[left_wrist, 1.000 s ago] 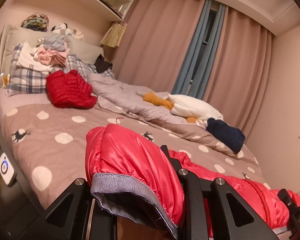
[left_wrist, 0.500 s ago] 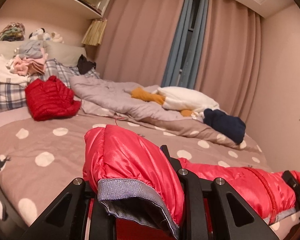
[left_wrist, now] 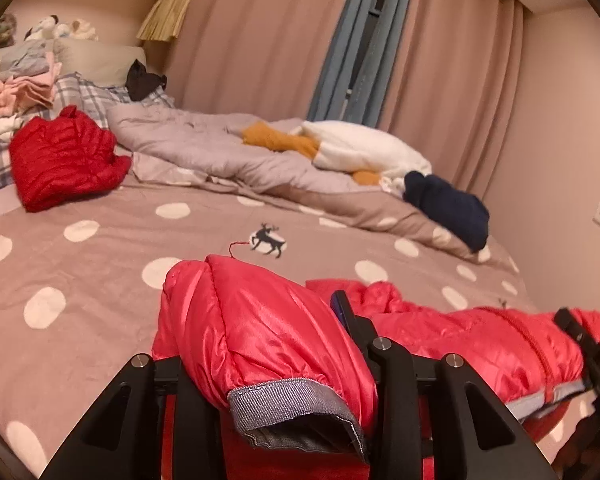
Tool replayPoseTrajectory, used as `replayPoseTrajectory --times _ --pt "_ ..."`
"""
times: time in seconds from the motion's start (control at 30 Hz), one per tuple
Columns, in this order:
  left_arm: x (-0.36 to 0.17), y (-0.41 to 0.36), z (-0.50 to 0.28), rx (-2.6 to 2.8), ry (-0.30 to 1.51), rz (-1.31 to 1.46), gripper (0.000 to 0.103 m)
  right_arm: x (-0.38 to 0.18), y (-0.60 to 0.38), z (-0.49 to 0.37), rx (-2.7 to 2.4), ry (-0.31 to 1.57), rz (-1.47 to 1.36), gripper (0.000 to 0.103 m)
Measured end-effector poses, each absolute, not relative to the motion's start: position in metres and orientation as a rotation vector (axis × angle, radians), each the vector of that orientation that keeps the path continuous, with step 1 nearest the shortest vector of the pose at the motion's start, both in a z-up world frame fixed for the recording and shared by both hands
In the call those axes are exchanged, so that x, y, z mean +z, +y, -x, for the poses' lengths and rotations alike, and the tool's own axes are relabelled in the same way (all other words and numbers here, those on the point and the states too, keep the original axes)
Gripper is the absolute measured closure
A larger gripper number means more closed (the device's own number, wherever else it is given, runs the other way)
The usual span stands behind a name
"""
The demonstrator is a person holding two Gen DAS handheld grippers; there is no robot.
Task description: Fold large clothes
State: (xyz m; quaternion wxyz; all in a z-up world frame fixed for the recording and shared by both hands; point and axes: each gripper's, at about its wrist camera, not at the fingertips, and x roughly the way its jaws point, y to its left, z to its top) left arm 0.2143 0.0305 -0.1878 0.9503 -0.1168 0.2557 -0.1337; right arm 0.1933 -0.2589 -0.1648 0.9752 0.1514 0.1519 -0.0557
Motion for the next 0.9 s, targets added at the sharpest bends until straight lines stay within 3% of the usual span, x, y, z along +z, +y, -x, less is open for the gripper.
replayPoseTrajectory --times 0.3,0.5,0.67,0.9 --pt "-0.187 0.037 -0.237 -0.282 0.565 0.278 0.066 -0.158 -0.257 -0.225 -0.111 0.343 -0.248 0.079" --pt "-0.188 0.043 -0.242 -0.34 0.589 0.37 0.044 -0.163 -0.265 -0.231 -0.111 0.405 -0.273 0.064" --pt "-0.185 0.044 -0.237 -0.322 0.564 0.37 0.036 -0.165 -0.266 -0.228 -0.137 0.4 -0.288 0.043" --pt "-0.182 0.052 -0.235 -0.345 0.546 0.413 0.023 -0.163 -0.26 -0.225 -0.145 0.39 -0.281 0.031"
